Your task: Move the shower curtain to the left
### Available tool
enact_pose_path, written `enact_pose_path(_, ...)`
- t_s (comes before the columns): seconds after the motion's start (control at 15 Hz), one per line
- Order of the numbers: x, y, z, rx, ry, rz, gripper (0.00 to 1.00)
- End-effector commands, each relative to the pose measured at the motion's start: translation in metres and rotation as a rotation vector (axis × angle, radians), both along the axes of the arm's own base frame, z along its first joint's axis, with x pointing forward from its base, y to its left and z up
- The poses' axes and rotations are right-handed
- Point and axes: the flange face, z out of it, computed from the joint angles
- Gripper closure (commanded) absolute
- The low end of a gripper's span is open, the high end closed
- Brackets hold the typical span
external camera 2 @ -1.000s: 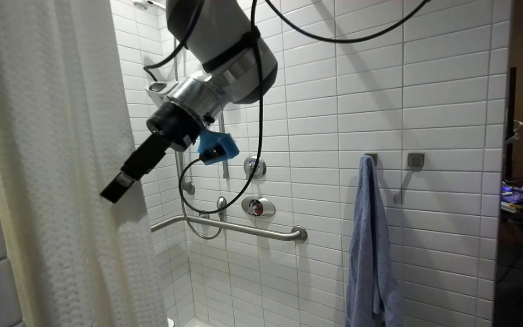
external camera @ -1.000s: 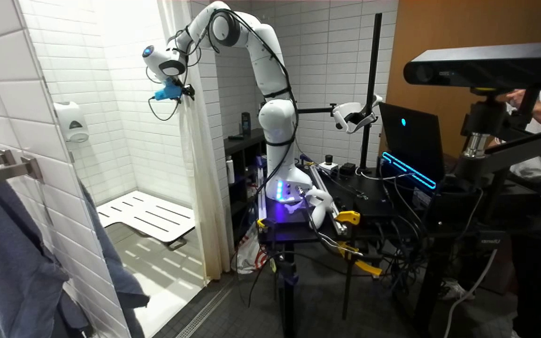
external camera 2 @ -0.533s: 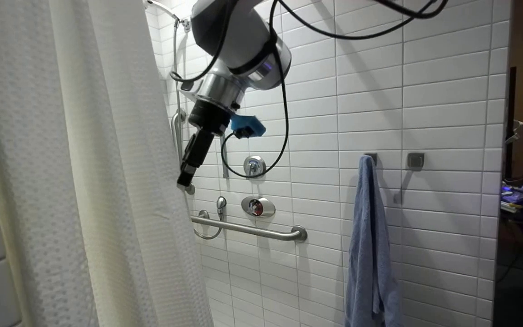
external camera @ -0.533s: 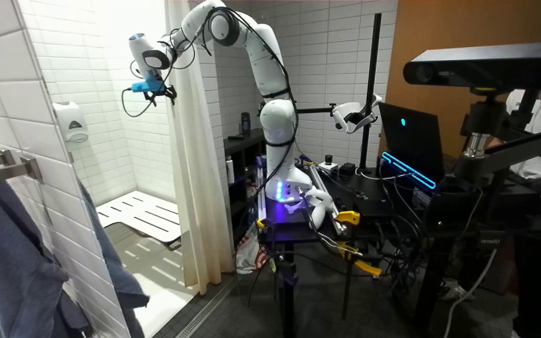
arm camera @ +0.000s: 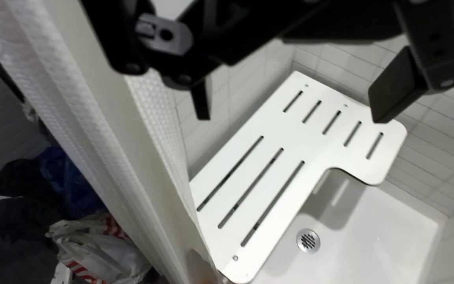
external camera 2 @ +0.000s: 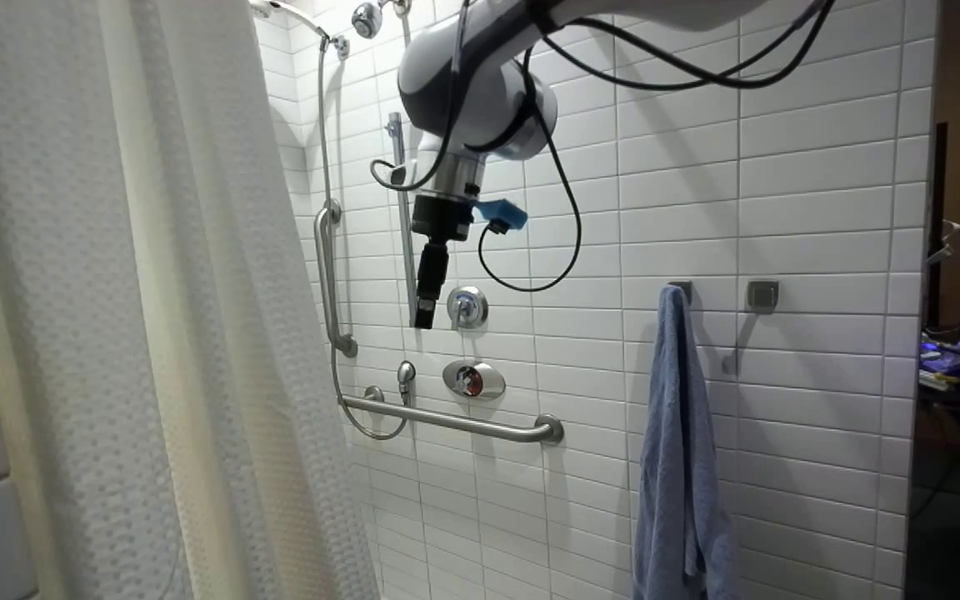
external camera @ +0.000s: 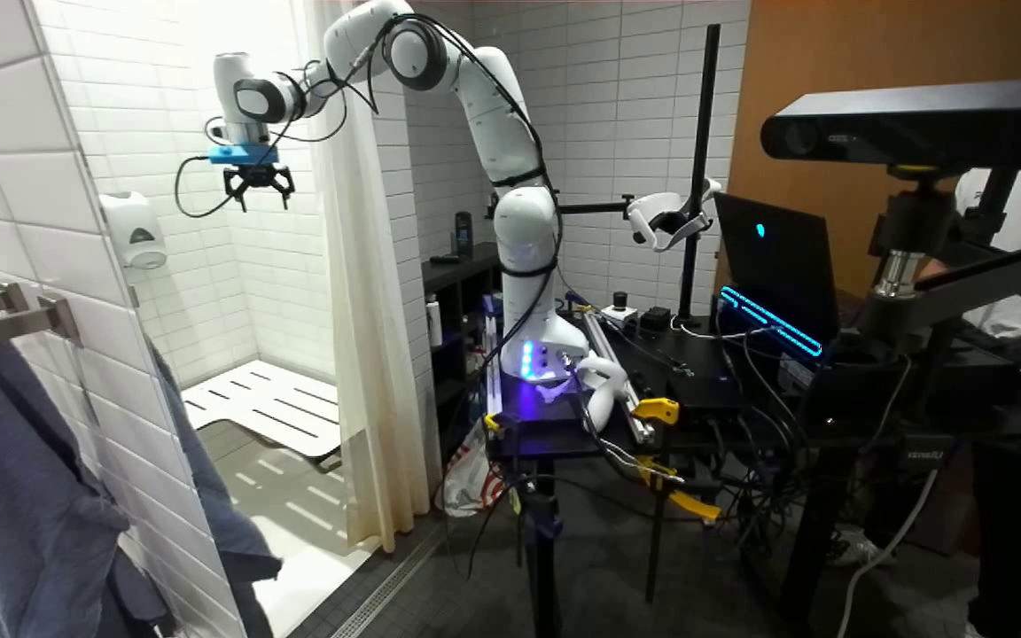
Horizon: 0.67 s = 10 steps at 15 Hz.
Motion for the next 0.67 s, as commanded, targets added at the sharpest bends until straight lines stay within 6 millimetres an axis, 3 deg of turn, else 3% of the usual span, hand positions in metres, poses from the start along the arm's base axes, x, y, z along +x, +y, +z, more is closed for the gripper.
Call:
enact_pose_path(0.0,0.012,-0.023,0.006,-0.084,0.024,-0.18,0.0)
enact_pose_path(0.6,0.006,-0.089,0.02,-0.267,0.126,-0.605,0.0)
